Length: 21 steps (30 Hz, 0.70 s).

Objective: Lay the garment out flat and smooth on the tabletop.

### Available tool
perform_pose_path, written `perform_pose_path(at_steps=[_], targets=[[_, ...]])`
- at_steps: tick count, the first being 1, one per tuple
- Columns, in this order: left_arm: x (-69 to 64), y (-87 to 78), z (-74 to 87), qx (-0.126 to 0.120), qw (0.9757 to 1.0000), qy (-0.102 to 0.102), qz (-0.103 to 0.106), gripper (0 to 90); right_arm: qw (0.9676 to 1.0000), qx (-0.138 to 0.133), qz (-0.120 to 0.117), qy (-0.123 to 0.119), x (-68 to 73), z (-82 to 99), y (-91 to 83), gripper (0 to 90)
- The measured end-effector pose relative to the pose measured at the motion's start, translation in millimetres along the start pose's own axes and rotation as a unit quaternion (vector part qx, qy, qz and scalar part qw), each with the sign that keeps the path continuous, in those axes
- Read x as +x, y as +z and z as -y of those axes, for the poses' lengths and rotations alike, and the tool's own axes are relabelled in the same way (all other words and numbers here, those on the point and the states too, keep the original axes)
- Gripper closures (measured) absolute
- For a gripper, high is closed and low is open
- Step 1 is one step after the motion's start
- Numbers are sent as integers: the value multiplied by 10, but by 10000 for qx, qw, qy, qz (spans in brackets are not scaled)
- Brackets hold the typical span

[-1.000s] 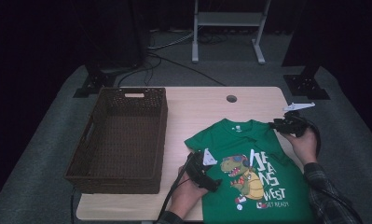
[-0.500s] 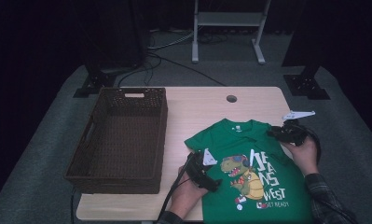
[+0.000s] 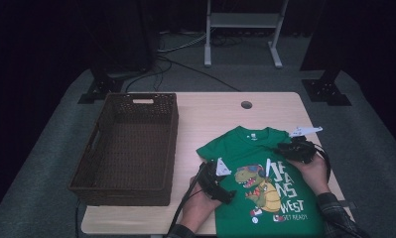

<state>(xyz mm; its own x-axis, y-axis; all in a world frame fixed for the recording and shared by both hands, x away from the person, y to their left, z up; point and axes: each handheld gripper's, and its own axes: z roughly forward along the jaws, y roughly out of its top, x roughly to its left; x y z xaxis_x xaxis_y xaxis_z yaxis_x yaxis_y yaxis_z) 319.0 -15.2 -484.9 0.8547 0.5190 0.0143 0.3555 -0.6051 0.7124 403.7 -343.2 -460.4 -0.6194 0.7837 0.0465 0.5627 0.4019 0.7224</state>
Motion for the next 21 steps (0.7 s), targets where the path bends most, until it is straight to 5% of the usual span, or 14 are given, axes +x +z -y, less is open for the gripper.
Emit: perform_pose_path(at_steps=[11, 21], targets=[[0, 0, 0, -1, 10000, -2, -1, 0, 9997, 226, 42, -113, 66, -6, 159, 659], [0, 0, 0, -1, 10000, -3, 0, 0, 9994, 120, 258, -208, 77, 14, 111, 868]])
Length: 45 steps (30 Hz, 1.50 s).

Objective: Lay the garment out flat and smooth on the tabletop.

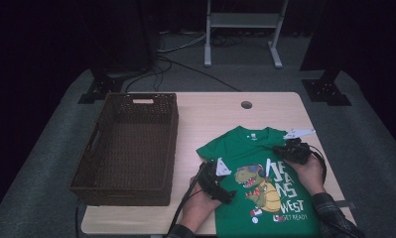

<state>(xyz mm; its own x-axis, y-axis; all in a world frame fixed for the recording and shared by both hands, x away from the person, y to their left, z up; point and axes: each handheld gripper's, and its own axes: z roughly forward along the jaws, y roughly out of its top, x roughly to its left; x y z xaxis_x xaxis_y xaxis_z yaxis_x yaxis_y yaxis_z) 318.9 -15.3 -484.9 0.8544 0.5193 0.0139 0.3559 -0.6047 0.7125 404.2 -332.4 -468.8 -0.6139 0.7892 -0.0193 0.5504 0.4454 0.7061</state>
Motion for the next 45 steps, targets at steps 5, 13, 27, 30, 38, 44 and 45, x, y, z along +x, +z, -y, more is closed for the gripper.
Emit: perform_pose_path(at_steps=[5, 13, 27, 30, 38, 44, 45], targets=[[0, 0, 0, -3, 10000, -2, 2, 0, 9999, -113, -33, 54, -30, 0, -55, 877], [1, 0, 0, -2, 10000, 0, 1, 0, 9996, -252, -17, 101, -83, 1, -147, 879], [1, 0, 0, 0, 10000, -1, 2, 0, 9989, -413, 42, 217, -173, 19, -271, 880], [1, 0, 0, 0, 10000, -1, 2, 0, 9987, -450, 54, 236, -186, 19, -297, 880], [1, 0, 0, 1, 10000, 1, 3, 0, 9981, -520, 102, 312, -252, 34, -365, 879], [0, 0, 0, 1, 10000, 1, 1, 0, 9976, -570, 145, 368, -298, 51, -411, 879], [0, 0, 0, 1, 10000, 1, 1, 0, 9975, -579, 149, 379, -305, 54, -418, 879]])
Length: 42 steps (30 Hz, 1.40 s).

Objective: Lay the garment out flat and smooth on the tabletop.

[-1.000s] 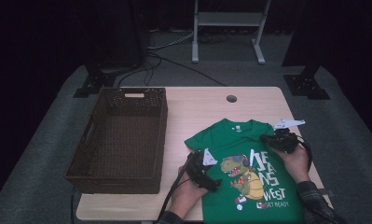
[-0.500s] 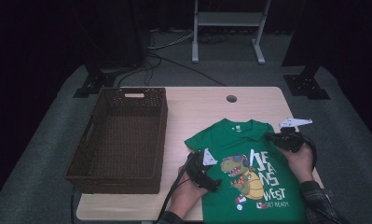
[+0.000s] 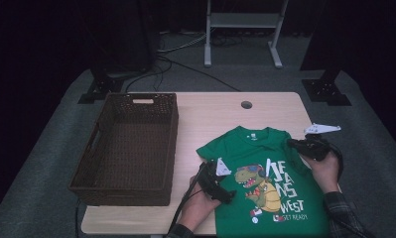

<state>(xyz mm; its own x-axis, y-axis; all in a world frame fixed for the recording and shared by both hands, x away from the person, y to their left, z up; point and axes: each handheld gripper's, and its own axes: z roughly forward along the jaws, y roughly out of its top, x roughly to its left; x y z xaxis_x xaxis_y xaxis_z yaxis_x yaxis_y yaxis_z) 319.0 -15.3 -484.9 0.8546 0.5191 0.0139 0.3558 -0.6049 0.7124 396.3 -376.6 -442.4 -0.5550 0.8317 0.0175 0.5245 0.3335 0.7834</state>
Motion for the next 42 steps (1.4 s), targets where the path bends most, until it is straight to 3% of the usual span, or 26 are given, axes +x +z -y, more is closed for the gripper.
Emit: perform_pose_path(at_steps=[29, 42], targets=[[0, 0, 0, 3, 10000, 2, -1, 0, 9993, -119, 235, 253, -239, 73, -183, 879], [-3, -1, 1, 2, 10000, -12, -13, 0, 9983, 36, 435, 387, -504, 110, -252, 880]])
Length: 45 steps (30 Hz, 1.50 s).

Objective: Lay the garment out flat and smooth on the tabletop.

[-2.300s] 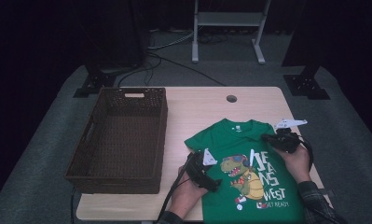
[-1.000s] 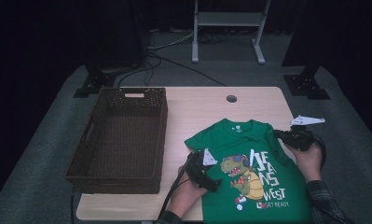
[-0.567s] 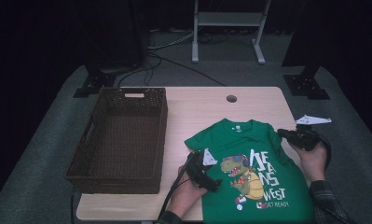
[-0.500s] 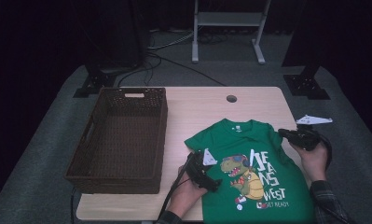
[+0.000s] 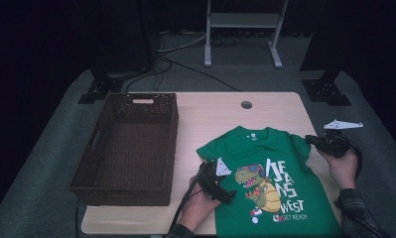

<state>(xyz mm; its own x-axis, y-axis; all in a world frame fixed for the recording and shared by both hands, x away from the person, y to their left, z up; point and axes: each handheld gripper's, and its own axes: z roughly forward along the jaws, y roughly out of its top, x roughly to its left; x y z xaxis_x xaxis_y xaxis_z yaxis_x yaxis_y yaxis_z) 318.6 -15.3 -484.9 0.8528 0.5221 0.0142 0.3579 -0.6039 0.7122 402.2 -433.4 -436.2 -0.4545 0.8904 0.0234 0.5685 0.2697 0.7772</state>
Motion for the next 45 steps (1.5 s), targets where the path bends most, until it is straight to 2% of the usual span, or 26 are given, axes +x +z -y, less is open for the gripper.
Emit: perform_pose_path(at_steps=[8, 24, 25, 26, 27, 28, 31, 35, 36, 37, 38, 42, 45], targets=[[-1, 1, 0, -11, 10000, -10, -1, 0, 9997, 172, 148, -18, -109, -32, 20, 880], [0, 0, -1, -4, 10000, -4, 0, 0, 9990, 265, 362, -18, -221, -86, -10, 876], [0, 0, -1, -3, 10000, -5, 0, 0, 9989, 254, 394, -22, -222, -96, -17, 871], [-1, 0, 0, -5, 10000, -5, 0, 0, 9989, 212, 411, -34, -222, -105, -27, 824], [0, 0, 0, -4, 10000, -5, 0, 0, 9994, 162, 299, -14, -215, -122, -44, 772], [0, 1, 0, -6, 10000, -4, -1, 0, 9994, 162, 299, -14, -215, -122, -44, 772], [0, 1, 0, -5, 10000, -3, 0, 0, 9996, 164, 208, -122, -152, -131, -45, 680], [-1, 1, 0, -5, 10000, -4, 0, 0, 9998, 117, 39, -151, -57, -125, -34, 522], [0, 0, 0, -4, 10000, -2, -1, 0, 9999, 91, -32, -114, -35, -121, -37, 481], [-1, 0, 0, -4, 10000, -6, -1, 0, 9995, -17, -323, -25, 14, -103, -43, 426], [0, 0, 0, -1, 10000, -1, -1, 0, 9995, -17, -323, -25, 14, -103, -43, 426], [0, 0, 0, 0, 10000, -2, 0, 0, 9983, -120, -575, -66, 165, -64, -34, 294], [0, 0, 0, 1, 10000, -2, 0, 0, 9958, -156, -899, -122, 275, -22, -14, 225]])
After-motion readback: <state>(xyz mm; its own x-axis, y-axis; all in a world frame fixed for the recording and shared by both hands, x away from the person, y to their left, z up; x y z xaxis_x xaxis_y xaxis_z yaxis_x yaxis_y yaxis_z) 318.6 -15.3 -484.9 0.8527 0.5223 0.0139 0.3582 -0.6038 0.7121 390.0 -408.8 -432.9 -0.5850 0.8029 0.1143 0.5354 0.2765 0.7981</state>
